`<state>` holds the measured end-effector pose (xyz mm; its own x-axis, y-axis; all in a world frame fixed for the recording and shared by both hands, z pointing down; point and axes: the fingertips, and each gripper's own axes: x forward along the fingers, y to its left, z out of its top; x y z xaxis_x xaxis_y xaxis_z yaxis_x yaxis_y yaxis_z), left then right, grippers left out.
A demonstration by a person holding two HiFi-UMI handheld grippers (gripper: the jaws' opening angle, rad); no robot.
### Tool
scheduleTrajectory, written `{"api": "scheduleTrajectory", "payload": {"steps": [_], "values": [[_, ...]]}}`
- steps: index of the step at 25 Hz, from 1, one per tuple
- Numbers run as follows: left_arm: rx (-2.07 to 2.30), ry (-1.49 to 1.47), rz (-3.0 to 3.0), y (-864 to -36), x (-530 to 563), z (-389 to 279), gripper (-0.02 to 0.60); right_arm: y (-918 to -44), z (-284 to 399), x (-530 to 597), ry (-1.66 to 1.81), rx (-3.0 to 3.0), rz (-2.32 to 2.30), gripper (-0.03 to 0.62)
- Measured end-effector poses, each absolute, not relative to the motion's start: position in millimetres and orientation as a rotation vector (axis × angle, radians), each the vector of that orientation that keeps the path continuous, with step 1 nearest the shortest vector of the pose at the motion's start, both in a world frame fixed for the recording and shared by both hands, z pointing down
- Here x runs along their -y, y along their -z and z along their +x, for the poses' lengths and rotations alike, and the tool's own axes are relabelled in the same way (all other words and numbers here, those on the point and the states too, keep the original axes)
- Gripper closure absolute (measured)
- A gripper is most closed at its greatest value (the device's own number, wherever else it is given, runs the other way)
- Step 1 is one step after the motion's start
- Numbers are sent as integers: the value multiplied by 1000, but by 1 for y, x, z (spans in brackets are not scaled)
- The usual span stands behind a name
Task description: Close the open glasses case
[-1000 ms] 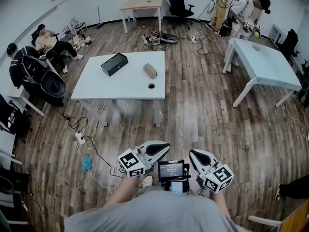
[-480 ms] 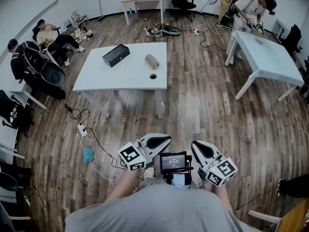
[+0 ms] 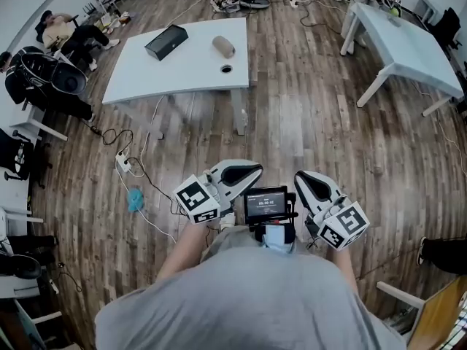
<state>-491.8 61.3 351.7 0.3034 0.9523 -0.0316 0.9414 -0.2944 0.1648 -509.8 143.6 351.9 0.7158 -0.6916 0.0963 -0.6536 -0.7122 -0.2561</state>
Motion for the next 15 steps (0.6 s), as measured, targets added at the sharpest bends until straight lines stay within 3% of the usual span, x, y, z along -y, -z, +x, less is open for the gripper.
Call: {"api": "scheduleTrajectory", "payload": {"steps": [15], "values": [[-1822, -204, 2393, -371, -84, -500, 563, -370, -515, -165, 319, -1017, -2688, 559]]}}
